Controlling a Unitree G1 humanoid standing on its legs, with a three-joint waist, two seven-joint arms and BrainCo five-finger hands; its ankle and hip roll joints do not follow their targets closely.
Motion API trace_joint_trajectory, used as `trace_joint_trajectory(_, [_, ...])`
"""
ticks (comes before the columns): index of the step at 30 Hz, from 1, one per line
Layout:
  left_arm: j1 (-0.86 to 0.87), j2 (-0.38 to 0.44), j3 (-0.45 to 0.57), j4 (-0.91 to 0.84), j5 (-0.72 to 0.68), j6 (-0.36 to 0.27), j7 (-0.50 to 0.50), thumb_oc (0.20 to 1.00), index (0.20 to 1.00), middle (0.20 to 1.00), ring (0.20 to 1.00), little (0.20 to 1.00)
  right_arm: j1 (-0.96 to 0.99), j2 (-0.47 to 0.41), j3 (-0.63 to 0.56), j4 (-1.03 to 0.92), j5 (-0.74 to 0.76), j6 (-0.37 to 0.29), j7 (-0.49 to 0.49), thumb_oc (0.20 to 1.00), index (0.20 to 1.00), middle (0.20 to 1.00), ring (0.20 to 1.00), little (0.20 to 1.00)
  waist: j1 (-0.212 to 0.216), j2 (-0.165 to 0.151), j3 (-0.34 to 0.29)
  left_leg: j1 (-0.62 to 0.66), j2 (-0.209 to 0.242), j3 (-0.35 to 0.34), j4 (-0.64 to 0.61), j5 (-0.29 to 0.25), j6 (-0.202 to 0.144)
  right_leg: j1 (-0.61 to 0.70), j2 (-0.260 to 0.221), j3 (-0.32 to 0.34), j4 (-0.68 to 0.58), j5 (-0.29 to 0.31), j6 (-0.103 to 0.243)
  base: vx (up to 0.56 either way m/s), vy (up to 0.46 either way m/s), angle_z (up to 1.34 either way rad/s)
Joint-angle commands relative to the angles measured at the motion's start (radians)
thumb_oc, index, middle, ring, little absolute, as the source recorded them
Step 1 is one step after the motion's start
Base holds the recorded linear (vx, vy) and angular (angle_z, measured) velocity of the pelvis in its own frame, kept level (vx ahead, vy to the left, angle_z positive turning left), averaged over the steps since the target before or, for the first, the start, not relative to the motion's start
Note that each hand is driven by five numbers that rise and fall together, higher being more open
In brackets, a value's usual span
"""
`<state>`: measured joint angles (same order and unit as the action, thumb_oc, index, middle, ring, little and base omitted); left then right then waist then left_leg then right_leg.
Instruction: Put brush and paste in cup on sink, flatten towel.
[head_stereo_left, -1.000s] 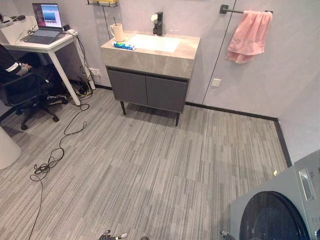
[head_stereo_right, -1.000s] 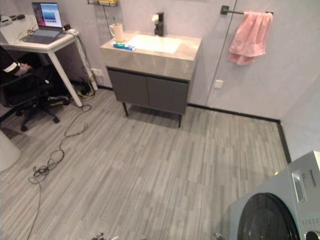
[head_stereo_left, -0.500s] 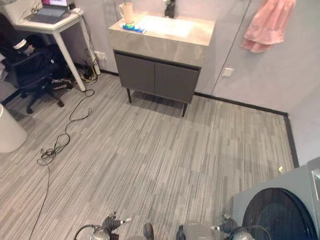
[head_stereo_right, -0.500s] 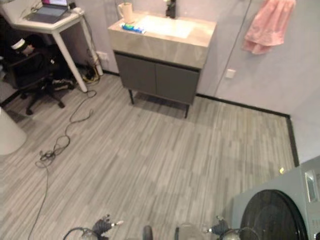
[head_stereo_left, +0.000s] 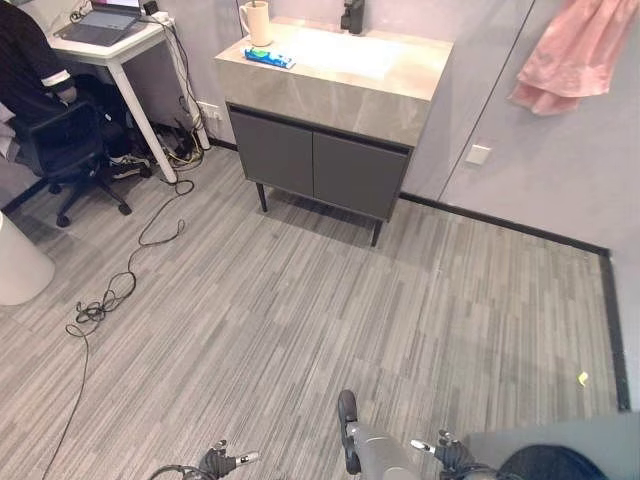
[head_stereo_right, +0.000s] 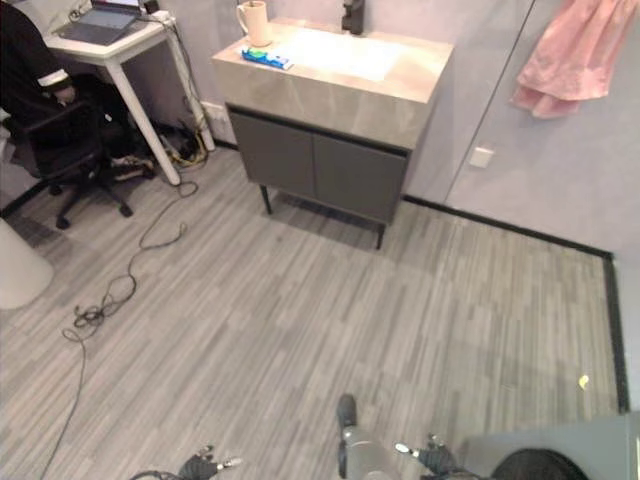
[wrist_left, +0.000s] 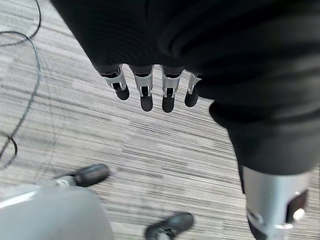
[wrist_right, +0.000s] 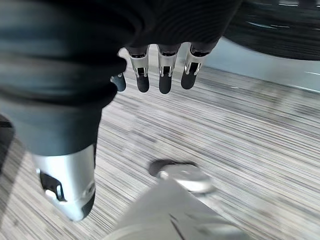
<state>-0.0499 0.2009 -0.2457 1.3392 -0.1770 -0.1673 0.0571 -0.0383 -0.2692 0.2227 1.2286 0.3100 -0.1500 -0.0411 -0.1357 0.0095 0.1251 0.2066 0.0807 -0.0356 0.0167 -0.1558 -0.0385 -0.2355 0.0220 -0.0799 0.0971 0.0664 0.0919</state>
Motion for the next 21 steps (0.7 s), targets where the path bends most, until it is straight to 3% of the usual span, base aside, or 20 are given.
trace_joint_trajectory(1, [-0.031,0.026,0.015,-0.001,0.023,-0.004,0.003,1.000,1.000,1.000,1.000,1.000,0.002,-0.038,0.009,-0.007,-0.005,-0.024,-0.010,1.000,1.000,1.000,1.000,1.000,-0.038,0.009,-0.012,0.059,-0.133,0.017,0.104,0.077,-0.014,-0.033,0.019,0.064,-0.030,0.088,-0.019,0.49,-0.216,0.45])
trace_joint_trajectory(3, [-0.037,0.030,0.010,-0.005,0.030,-0.003,0.005,1.000,1.000,1.000,1.000,1.000,-0.004,-0.043,0.009,0.001,-0.016,-0.024,-0.010,1.000,1.000,1.000,1.000,1.000,-0.045,0.002,-0.009,-0.036,-0.104,0.073,0.336,0.201,-0.087,0.025,0.018,0.054,-0.036,0.061,-0.047,0.33,-0.194,0.21])
trace_joint_trajectory(4, [-0.037,0.030,0.010,-0.005,0.029,-0.003,0.005,1.000,1.000,1.000,1.000,1.000,-0.004,-0.043,0.009,0.001,-0.016,-0.024,-0.010,1.000,1.000,1.000,1.000,1.000,-0.046,0.001,-0.011,-0.038,-0.106,0.072,0.335,0.203,-0.087,0.023,0.016,0.054,-0.036,0.062,-0.046,0.29,-0.262,0.09])
trace_joint_trajectory(5, [-0.046,0.042,0.008,-0.027,0.017,-0.004,0.013,1.000,1.000,1.000,1.000,1.000,-0.010,-0.049,0.018,-0.002,-0.022,-0.022,-0.018,1.000,1.000,1.000,1.000,1.000,-0.029,-0.026,0.010,-0.130,-0.082,0.117,0.526,0.258,-0.111,0.067,0.009,0.054,-0.024,0.018,-0.077,0.26,-0.249,-0.07])
trace_joint_trajectory(7, [-0.056,0.051,0.005,-0.044,0.006,-0.005,0.024,1.000,1.000,1.000,1.000,1.000,-0.013,-0.057,0.027,0.001,-0.030,-0.020,-0.026,1.000,1.000,1.000,1.000,1.000,-0.012,-0.044,0.028,-0.195,-0.048,0.189,0.612,0.241,-0.091,0.105,0.002,0.060,-0.013,-0.017,-0.093,0.28,-0.254,-0.21])
trace_joint_trajectory(9, [-0.065,0.057,0.003,-0.056,-0.003,-0.009,0.038,1.000,1.000,1.000,1.000,1.000,-0.014,-0.062,0.019,0.004,-0.022,-0.019,-0.044,1.000,1.000,1.000,1.000,1.000,-0.004,-0.052,0.034,-0.286,0.031,0.316,0.581,0.188,-0.063,0.146,-0.009,0.045,-0.003,-0.053,-0.093,0.21,-0.136,0.03])
trace_joint_trajectory(10, [-0.065,0.057,0.003,-0.056,-0.003,-0.009,0.038,1.000,1.000,1.000,1.000,1.000,-0.015,-0.062,0.019,0.004,-0.022,-0.019,-0.044,1.000,1.000,1.000,1.000,1.000,-0.003,-0.053,0.032,-0.288,0.030,0.317,0.580,0.189,-0.062,0.144,-0.010,0.046,-0.003,-0.053,-0.093,0.25,-0.074,0.34])
trace_joint_trajectory(11, [-0.070,0.069,-0.003,-0.064,-0.001,-0.014,0.046,1.000,1.000,1.000,1.000,1.000,-0.015,-0.066,0.014,-0.016,0.003,-0.029,-0.051,1.000,1.000,1.000,1.000,1.000,-0.001,-0.054,0.040,-0.363,0.056,0.358,0.508,0.151,-0.045,0.179,-0.009,0.047,0.008,-0.082,-0.087,0.25,-0.024,0.39])
trace_joint_trajectory(12, [-0.070,0.073,-0.004,-0.075,0.000,-0.022,0.056,1.000,1.000,1.000,1.000,1.000,-0.012,-0.067,0.007,-0.038,0.035,-0.040,-0.050,1.000,1.000,1.000,1.000,1.000,-0.006,-0.050,0.043,-0.378,0.069,0.369,0.452,0.149,-0.043,0.187,-0.006,0.049,0.015,-0.098,-0.084,0.43,0.033,0.20])
trace_joint_trajectory(13, [-0.067,0.090,0.005,-0.123,-0.022,-0.044,0.079,1.000,1.000,1.000,1.000,1.000,0.014,-0.076,-0.002,-0.202,0.109,-0.081,-0.039,1.000,1.000,1.000,1.000,1.000,-0.008,-0.040,0.055,-0.418,0.079,0.345,0.300,0.186,-0.039,0.208,0.004,0.068,0.045,-0.127,-0.081,0.26,0.063,-0.07])
trace_joint_trajectory(14, [-0.067,0.090,0.005,-0.123,-0.022,-0.044,0.079,1.000,1.000,1.000,1.000,1.000,0.015,-0.076,-0.002,-0.202,0.109,-0.081,-0.039,1.000,1.000,1.000,1.000,1.000,-0.008,-0.040,0.053,-0.419,0.078,0.345,0.296,0.189,-0.039,0.206,0.004,0.068,0.044,-0.126,-0.081,0.43,0.152,-0.51])
trace_joint_trajectory(15, [-0.059,0.098,0.024,-0.163,-0.073,-0.075,0.093,1.000,1.000,1.000,1.000,1.000,0.034,-0.075,0.024,-0.299,0.112,-0.108,-0.045,1.000,1.000,1.000,1.000,1.000,0.013,-0.015,0.074,-0.445,0.071,0.235,0.082,0.296,-0.060,0.242,0.035,0.100,0.075,-0.170,-0.082,0.36,0.122,-0.57])
trace_joint_trajectory(16, [-0.061,0.102,0.025,-0.170,-0.080,-0.077,0.092,1.000,1.000,1.000,1.000,1.000,0.033,-0.077,0.032,-0.316,0.108,-0.114,-0.045,1.000,1.000,1.000,1.000,1.000,0.019,-0.011,0.079,-0.449,0.082,0.218,0.023,0.317,-0.066,0.250,0.040,0.109,0.092,-0.184,-0.082,0.47,0.150,-0.53])
trace_joint_trajectory(19, [-0.073,0.113,0.015,-0.193,-0.069,-0.087,0.102,1.000,1.000,1.000,1.000,1.000,0.011,-0.078,0.065,-0.365,0.094,-0.119,-0.050,1.000,1.000,1.000,1.000,1.000,0.039,-0.002,0.079,-0.452,0.118,0.193,-0.082,0.346,-0.076,0.284,0.053,0.143,0.127,-0.237,-0.081,0.36,0.102,-0.45])
trace_joint_trajectory(21, [-0.076,0.123,-0.004,-0.197,-0.008,-0.083,0.102,1.000,1.000,1.000,1.000,1.000,0.005,-0.087,0.099,-0.389,0.045,-0.111,-0.039,1.000,1.000,1.000,1.000,1.000,0.056,0.001,0.050,-0.438,0.129,0.181,-0.061,0.351,-0.077,0.341,0.048,0.182,0.116,-0.273,-0.068,0.47,0.201,-0.49])
